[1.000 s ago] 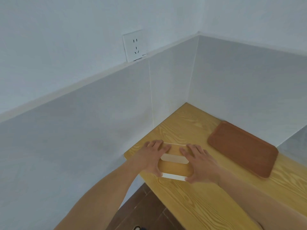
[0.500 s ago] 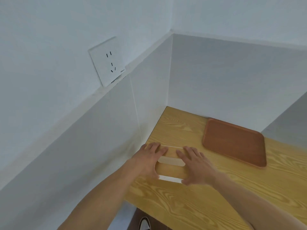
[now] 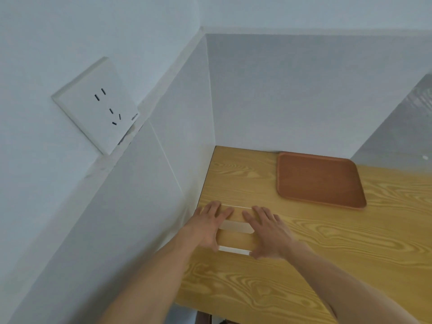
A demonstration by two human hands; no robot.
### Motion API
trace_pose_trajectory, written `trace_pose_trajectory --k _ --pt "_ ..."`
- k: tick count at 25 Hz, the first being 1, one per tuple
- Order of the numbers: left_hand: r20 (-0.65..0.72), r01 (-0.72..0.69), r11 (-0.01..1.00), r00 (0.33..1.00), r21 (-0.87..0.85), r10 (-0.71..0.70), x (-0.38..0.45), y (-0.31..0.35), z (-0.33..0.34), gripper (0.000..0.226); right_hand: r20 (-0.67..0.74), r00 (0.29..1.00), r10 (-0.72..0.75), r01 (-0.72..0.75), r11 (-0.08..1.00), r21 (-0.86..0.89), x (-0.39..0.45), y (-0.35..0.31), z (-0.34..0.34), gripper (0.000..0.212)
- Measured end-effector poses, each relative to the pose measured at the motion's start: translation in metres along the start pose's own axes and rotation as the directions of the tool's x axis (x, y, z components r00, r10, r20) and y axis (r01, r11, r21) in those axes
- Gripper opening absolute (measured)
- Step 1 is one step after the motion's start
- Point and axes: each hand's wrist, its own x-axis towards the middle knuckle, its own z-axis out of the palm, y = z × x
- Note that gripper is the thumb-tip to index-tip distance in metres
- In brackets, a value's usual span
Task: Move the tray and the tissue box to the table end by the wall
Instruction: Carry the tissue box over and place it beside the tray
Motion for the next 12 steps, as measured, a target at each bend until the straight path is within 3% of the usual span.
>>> trace_pose_trajectory --k 12 --pt "0.038 0.02 0.999 0.999 -0.029 -0.019 0.011 0.006 0.018 0.128 0.033 0.999 -0.001 0.001 1.0 0.012 0.003 0.004 0.014 0.122"
